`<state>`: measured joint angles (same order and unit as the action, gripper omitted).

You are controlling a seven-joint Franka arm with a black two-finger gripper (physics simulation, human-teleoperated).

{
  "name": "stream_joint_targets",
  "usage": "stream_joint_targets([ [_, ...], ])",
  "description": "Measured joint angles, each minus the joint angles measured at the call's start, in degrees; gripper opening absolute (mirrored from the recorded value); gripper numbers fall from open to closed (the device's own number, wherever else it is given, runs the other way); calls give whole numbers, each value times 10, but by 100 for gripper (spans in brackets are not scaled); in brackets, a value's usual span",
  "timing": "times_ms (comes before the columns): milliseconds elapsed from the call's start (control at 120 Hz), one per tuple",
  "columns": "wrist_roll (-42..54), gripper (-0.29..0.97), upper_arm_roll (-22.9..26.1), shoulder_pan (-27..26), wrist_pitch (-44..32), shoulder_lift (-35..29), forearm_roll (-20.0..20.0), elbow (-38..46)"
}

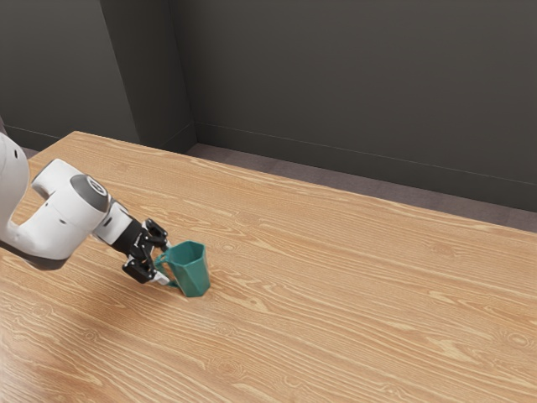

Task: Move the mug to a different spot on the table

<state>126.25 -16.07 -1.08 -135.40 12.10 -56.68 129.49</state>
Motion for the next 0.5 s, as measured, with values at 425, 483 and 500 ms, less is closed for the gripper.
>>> stream_joint_targets([
  [425,13,66,-31,6,8,-38,19,19],
  [483,6,67,-45,4,8,-55,47,22],
  [500,2,67,-49,3,8,-60,59,23],
])
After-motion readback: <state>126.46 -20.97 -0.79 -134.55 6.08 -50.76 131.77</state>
